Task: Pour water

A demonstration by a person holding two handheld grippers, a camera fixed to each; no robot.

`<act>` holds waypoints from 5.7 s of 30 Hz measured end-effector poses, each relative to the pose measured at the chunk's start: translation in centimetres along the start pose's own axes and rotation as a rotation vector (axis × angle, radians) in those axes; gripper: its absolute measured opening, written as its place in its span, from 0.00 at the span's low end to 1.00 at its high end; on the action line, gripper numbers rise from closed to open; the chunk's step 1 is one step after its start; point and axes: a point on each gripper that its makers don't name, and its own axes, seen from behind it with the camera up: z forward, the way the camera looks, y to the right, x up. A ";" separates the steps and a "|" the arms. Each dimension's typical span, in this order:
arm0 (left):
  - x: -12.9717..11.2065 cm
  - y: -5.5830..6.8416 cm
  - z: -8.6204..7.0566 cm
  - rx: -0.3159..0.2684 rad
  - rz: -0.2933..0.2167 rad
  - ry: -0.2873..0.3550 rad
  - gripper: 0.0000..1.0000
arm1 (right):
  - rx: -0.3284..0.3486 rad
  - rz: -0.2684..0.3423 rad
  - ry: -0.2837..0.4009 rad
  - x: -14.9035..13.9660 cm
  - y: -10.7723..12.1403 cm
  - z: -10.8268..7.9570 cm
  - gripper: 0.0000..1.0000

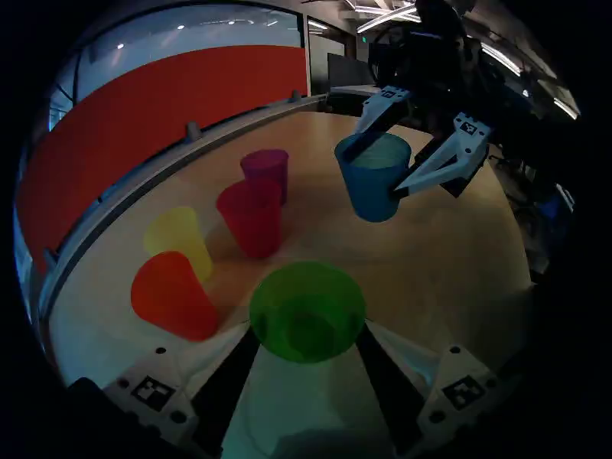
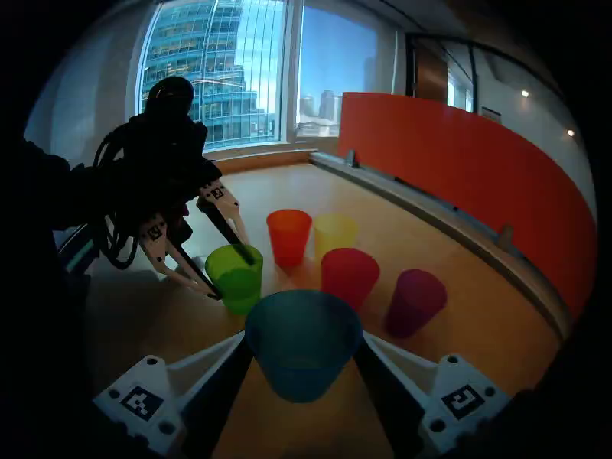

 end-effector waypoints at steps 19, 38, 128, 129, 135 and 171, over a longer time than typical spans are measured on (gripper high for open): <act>-0.7 0.3 0.0 -0.017 0.000 -0.019 0.84 | -0.002 0.001 -0.007 -0.8 -0.1 0.2 0.90; -3.5 -0.4 -1.6 0.020 -0.007 -0.063 0.85 | 0.012 0.016 -0.035 -3.0 -0.9 2.1 0.90; 1.8 -7.1 -17.4 0.661 -0.212 0.428 0.85 | -0.576 0.181 0.247 -1.2 5.8 -14.0 1.00; 1.9 -7.2 -17.7 0.673 -0.214 0.443 0.85 | -0.597 0.180 0.260 -1.0 6.0 -14.3 1.00; 1.8 -7.7 -19.0 0.732 -0.245 0.494 0.84 | -0.665 0.168 0.304 -0.5 6.3 -15.0 1.00; 1.7 -8.7 -21.2 0.916 -0.384 0.641 0.85 | -0.944 0.231 0.500 2.1 8.9 -19.5 1.00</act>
